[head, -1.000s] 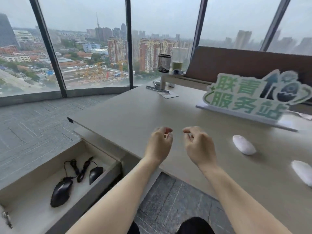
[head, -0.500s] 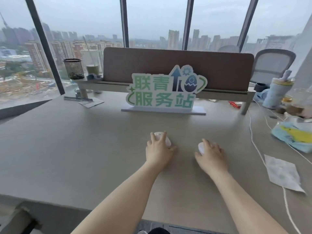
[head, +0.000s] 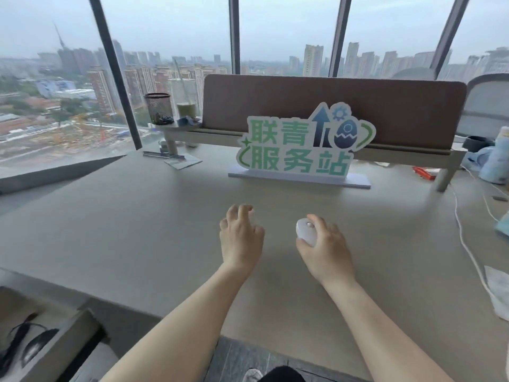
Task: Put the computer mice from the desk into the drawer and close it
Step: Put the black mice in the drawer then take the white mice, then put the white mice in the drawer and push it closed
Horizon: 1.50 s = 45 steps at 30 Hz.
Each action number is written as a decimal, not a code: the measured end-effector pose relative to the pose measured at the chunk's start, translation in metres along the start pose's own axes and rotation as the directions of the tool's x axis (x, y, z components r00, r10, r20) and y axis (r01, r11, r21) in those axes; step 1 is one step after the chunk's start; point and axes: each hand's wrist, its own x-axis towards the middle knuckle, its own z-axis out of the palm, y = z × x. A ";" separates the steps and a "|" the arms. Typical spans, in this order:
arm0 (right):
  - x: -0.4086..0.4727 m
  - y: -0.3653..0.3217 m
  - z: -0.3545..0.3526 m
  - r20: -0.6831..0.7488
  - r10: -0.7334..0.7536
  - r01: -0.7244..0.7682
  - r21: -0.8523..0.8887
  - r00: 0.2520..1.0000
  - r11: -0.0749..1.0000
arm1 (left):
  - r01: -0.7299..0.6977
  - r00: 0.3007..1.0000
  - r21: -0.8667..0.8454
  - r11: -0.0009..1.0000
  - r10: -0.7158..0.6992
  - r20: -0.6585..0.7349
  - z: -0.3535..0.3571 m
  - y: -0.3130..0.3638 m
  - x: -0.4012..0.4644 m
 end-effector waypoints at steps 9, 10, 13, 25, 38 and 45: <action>-0.092 -0.211 0.127 0.392 -0.452 0.381 0.248 0.801 0.890 | 0.354 0.875 0.015 0.935 -0.326 -0.358 -0.208 -0.202 -0.048; -0.108 -0.231 0.146 0.445 -0.484 0.404 0.267 0.754 0.875 | 0.412 0.852 0.039 0.910 -0.370 -0.370 -0.227 -0.226 -0.061; -0.157 -0.284 0.201 0.538 -0.552 0.467 0.301 0.637 0.832 | 0.564 0.801 0.147 0.813 -0.494 -0.337 -0.271 -0.291 -0.100; -0.265 -0.369 0.380 0.864 -0.332 0.560 0.071 0.380 0.826 | 0.859 0.496 0.270 0.436 -0.839 -0.225 -0.311 -0.452 -0.181; -0.275 -0.358 0.413 0.900 -0.182 0.619 -0.115 0.397 0.777 | 0.877 0.428 0.300 0.375 -0.894 -0.133 -0.303 -0.467 -0.181; -0.268 -0.358 0.356 0.689 -0.527 0.495 0.273 0.498 0.825 | 0.732 0.656 0.099 0.674 -0.659 -0.368 -0.348 -0.425 -0.180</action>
